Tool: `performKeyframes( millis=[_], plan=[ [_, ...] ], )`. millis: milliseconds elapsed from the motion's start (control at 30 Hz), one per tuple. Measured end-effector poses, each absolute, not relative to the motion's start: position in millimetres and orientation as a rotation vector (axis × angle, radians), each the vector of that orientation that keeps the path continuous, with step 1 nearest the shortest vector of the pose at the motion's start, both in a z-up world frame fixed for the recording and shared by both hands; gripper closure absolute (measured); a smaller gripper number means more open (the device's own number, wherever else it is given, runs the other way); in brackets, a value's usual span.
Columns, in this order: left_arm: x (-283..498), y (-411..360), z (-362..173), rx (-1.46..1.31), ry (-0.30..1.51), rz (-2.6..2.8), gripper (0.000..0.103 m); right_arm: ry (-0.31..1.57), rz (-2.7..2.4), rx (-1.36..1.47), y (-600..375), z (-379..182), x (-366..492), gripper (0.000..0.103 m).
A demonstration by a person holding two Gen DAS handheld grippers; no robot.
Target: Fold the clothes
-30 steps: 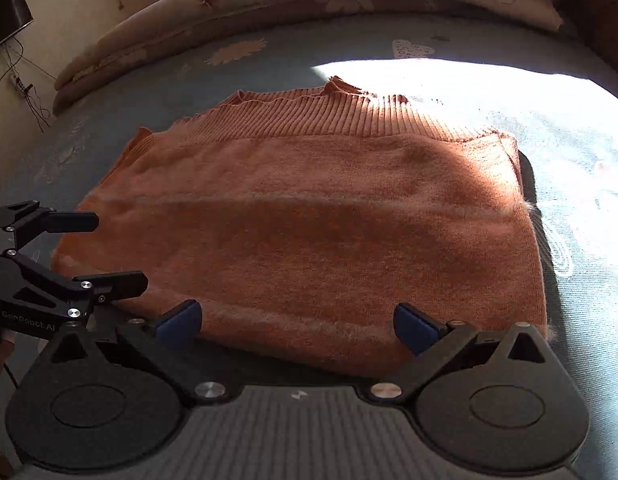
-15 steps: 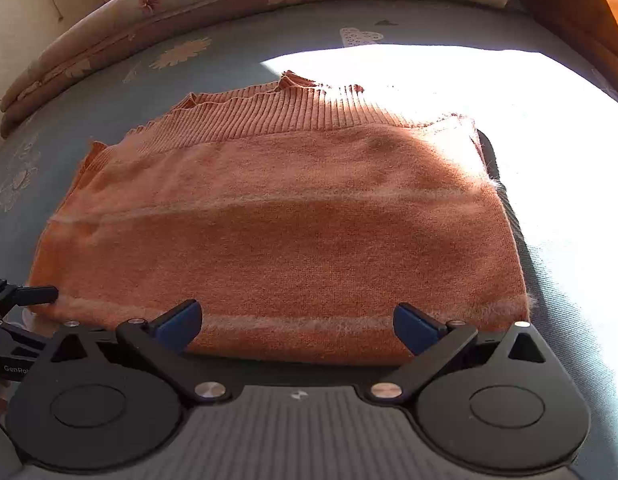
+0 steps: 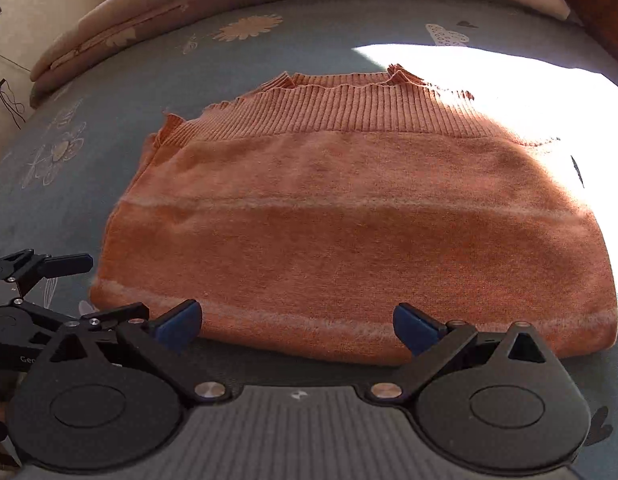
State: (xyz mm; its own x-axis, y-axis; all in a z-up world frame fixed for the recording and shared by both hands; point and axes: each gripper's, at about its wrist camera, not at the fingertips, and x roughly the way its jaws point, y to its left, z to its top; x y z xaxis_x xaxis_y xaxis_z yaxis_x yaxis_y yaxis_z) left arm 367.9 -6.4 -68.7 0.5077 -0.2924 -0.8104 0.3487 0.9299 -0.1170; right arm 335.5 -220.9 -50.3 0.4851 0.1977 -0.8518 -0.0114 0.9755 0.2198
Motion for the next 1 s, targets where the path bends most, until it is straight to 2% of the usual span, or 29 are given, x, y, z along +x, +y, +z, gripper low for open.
performKeyframes(
  millis=[433, 533, 600, 767, 1000],
  plan=[
    [457.2, 48.2, -79.0, -0.151, 1.069, -0.375, 0.003, 1.165, 0.259, 0.182, -180.4, -58.8, 338.9, 0.000],
    [473.5, 49.0, -80.6, -0.182, 1.075, -0.382, 0.009, 1.189, 0.278, 0.190, -173.6, -63.4, 334.3, 0.000],
    [483.2, 47.9, -82.3, -0.186, 1.084, -0.378, 0.022, 1.205, 0.276, 0.208, -172.4, -66.4, 332.6, 0.000],
    [497.5, 55.2, -91.3, -0.265, 1.127, -0.352, 0.037, 1.222, 0.260, 0.237, -175.9, -69.7, 331.3, 0.000],
    [502.8, 62.3, -112.7, -0.421, 1.234, -0.389, 0.039, 1.230, 0.228, 0.257, -184.1, -72.0, 331.1, 0.000]
  ],
)
